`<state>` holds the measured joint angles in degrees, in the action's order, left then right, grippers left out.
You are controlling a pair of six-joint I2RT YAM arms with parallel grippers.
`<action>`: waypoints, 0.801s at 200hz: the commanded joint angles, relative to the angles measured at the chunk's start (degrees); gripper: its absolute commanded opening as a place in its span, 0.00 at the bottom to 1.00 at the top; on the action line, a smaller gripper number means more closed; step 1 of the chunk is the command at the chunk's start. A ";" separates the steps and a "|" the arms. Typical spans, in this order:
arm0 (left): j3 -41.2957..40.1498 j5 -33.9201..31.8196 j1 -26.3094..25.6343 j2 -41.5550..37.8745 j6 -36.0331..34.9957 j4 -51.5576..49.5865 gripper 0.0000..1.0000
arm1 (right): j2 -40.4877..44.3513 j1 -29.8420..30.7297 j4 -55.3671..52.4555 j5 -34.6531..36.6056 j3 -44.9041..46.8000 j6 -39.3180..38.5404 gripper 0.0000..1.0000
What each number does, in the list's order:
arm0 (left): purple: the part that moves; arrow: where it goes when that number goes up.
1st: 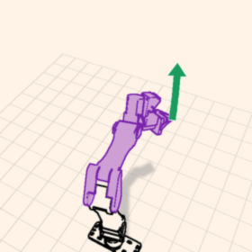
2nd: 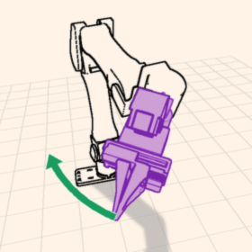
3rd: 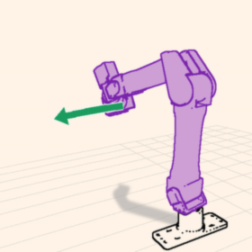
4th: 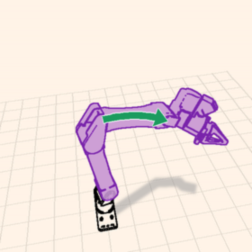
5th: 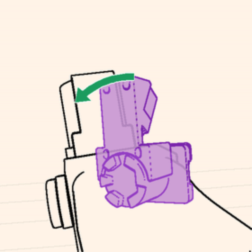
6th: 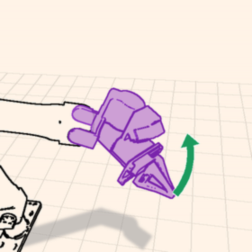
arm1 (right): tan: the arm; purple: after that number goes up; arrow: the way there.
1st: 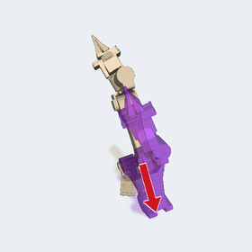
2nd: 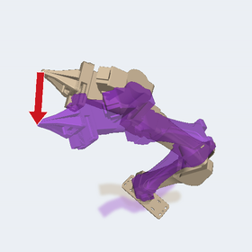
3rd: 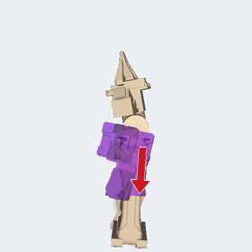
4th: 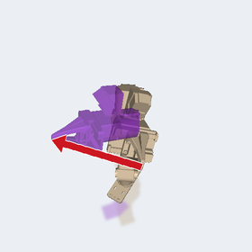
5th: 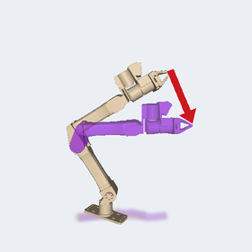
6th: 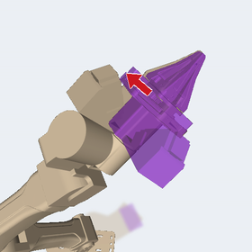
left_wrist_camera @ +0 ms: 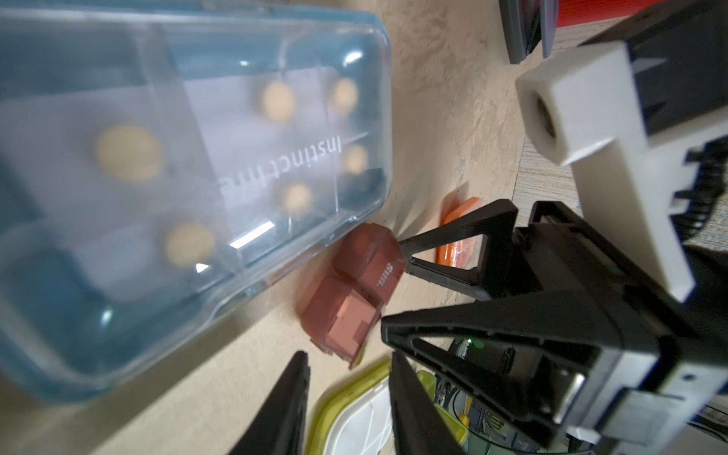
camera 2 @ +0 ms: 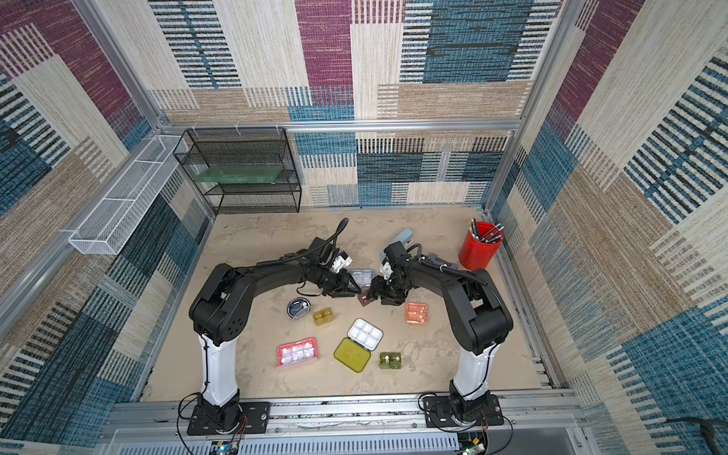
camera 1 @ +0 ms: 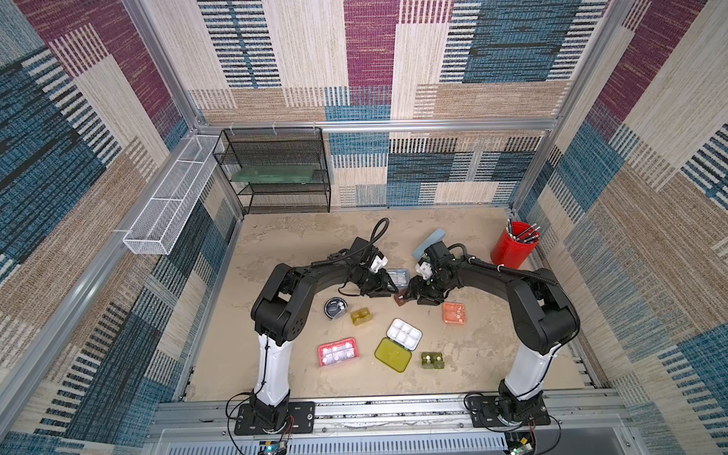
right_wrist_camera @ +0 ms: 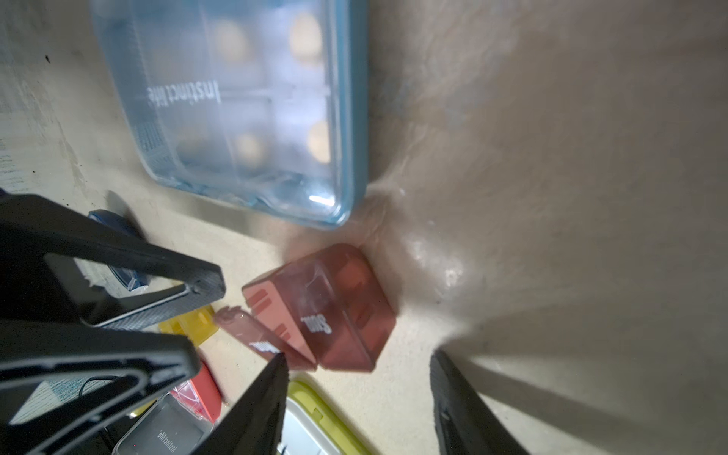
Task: Close pillboxes
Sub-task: Close the lid on the pillbox.
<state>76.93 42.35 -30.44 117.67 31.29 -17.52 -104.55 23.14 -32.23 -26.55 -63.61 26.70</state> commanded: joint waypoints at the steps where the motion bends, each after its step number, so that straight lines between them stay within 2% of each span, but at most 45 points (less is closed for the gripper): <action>1: 0.91 0.00 0.03 0.59 -2.75 -1.30 0.36 | -0.13 -0.15 0.33 0.70 0.38 -0.59 0.60; 75: 5.05 -1.11 -0.40 4.09 -6.09 -5.01 0.33 | 0.56 -0.27 0.03 0.89 1.31 -0.52 0.60; 160: 3.76 -0.69 -1.12 4.06 -6.85 -4.91 0.29 | 1.37 -0.16 0.23 1.44 2.29 0.02 0.59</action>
<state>81.03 41.28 -31.33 121.82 27.16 -21.78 -103.39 22.96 -31.14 -26.81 -61.84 26.28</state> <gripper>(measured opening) 0.296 0.595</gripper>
